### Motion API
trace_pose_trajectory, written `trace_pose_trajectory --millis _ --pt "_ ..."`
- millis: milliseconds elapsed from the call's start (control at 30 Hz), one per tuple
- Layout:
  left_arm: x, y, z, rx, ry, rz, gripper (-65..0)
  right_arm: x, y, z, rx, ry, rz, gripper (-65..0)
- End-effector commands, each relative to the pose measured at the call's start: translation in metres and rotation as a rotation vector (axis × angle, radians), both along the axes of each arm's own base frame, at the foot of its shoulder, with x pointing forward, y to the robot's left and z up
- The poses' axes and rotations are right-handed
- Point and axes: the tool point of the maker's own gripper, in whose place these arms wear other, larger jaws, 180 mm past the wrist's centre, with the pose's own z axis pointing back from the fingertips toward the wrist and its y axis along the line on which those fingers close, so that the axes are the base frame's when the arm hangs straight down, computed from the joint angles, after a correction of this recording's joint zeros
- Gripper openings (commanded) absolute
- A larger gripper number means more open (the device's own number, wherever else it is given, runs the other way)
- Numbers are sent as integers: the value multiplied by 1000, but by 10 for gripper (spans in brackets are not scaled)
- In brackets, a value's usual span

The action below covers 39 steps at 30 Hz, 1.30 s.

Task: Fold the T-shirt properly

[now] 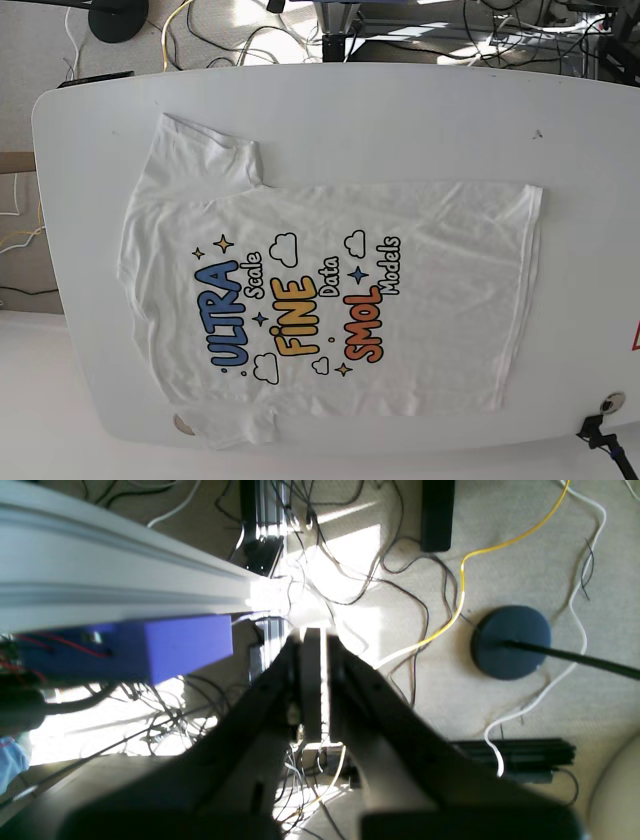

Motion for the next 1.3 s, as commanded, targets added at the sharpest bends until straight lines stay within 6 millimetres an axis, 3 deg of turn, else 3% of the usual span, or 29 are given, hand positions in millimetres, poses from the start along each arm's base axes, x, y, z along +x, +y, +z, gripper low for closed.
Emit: trace_pose_trajectory --millis 0,167,267,467,567,800,867,1267 --pt "0 2 11 3 -20 -15 -630 10 0 19 0 -56 5 -647" --pt "22 1 48 1 -110 -64 -617 31 2 55 5 -142 6 -644" --pt "33 -5 69 -10 -158 -78 -525 40 3 75 7 -166 6 -642" --pt "52 5 104 22 -241 -71 -343 59 4 101 10 -214 6 -637" --pt "57 11 112 41 -259 -68 -298 64 4 101 10 -226 6 -544" --pt "64 17 117 56 -285 -63 -298 93 5 103 17 -301 6 -176" --pt "71 15 123 33 -311 -38 -298 101 5 104 18 -323 7 -107" --pt "131 20 137 -25 -479 56 -298 149 4 119 16 -467 9 -98"
